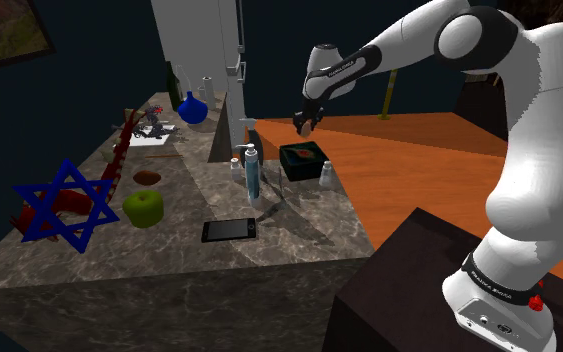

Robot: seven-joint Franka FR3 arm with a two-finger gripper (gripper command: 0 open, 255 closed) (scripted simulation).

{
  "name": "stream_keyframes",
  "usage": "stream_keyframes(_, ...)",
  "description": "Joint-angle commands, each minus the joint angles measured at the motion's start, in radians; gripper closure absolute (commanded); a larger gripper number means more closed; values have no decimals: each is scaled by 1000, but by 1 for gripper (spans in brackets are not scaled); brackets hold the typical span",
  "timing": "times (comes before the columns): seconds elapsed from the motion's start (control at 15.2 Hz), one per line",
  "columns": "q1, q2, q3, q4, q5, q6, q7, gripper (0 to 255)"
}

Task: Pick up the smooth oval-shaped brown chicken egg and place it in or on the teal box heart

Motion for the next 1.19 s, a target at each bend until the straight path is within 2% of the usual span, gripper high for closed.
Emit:
stream_keyframes(0.0, 4, 18, -4, 4, -6, 14, 3, 255)
stream_keyframes(0.59, 18, 89, -27, -14, -34, 102, 25, 255)
stream_keyframes(1.12, 18, 89, -28, -14, -34, 102, 25, 255)
